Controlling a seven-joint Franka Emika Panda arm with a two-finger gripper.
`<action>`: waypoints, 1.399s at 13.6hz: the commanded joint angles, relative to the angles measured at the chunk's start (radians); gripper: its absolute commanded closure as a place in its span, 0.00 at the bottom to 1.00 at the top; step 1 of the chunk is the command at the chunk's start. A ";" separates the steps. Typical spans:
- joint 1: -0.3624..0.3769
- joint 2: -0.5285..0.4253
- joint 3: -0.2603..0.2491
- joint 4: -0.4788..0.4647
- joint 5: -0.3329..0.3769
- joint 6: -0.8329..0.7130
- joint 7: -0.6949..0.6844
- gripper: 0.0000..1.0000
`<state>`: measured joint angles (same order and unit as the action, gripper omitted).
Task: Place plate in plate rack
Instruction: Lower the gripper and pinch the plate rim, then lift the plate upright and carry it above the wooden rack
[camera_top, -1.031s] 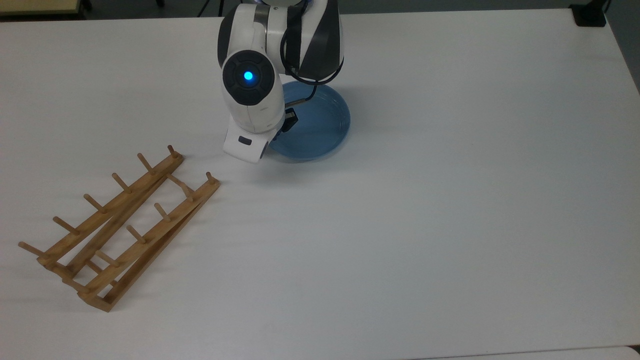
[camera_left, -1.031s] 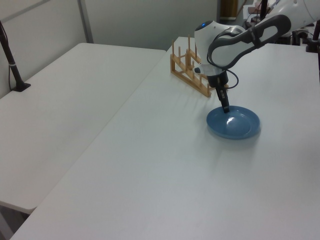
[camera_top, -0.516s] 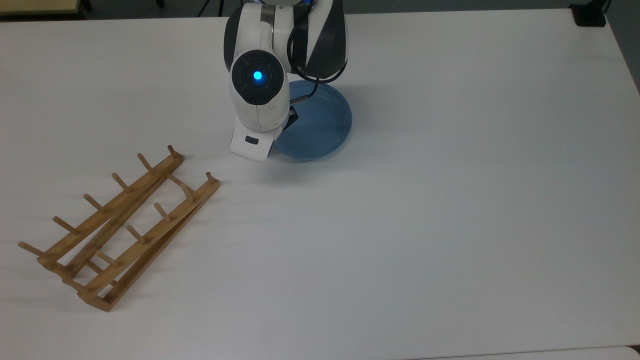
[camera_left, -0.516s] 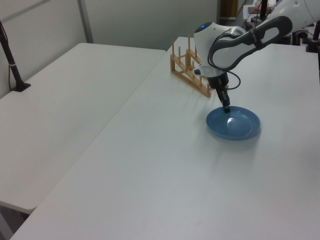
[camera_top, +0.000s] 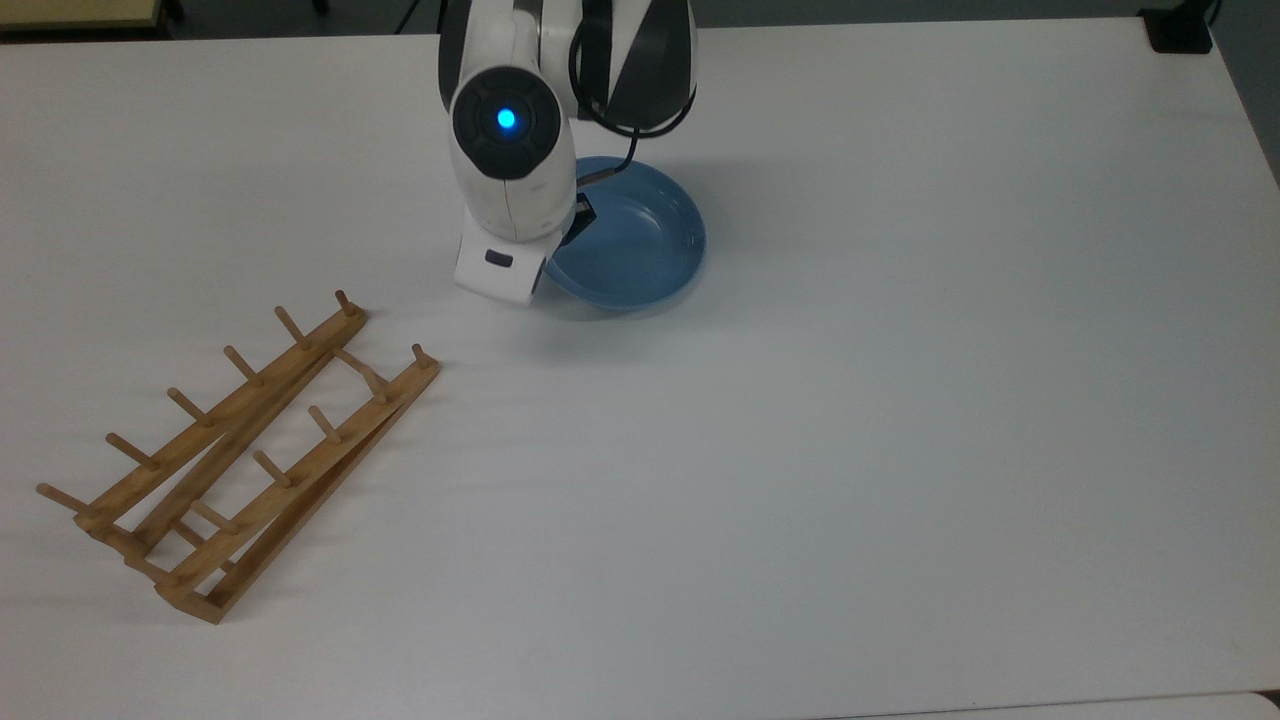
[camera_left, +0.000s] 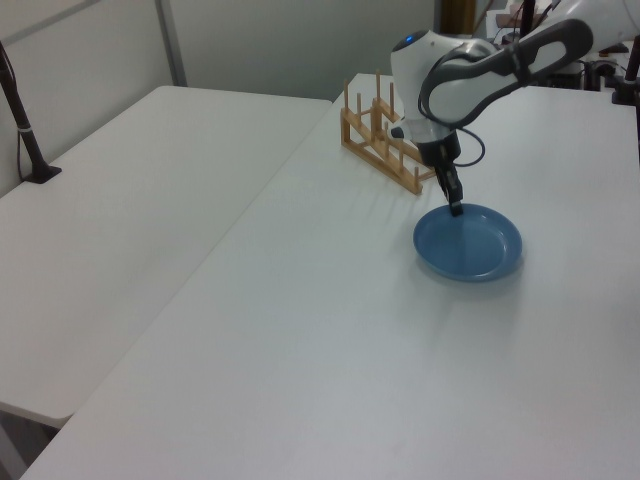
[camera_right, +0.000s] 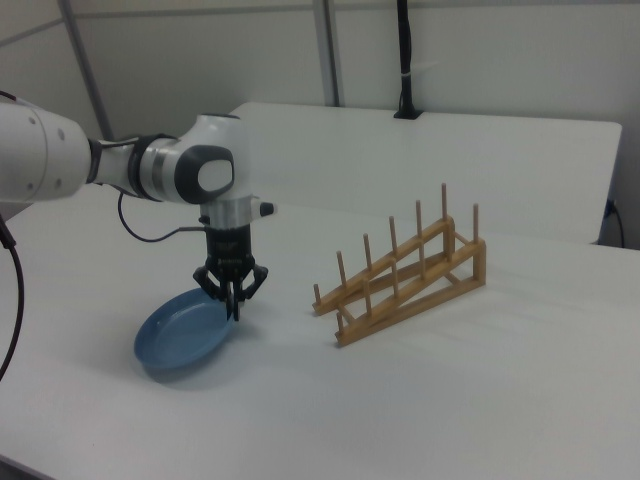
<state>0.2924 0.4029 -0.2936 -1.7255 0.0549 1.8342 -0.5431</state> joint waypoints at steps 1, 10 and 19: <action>0.005 -0.094 -0.001 -0.025 -0.012 -0.013 0.003 0.95; -0.041 -0.176 -0.018 0.101 -0.127 0.083 0.005 0.97; -0.053 -0.211 -0.163 0.096 -0.219 0.446 -0.050 0.98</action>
<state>0.2339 0.2180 -0.4115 -1.6055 -0.1533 2.1871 -0.5641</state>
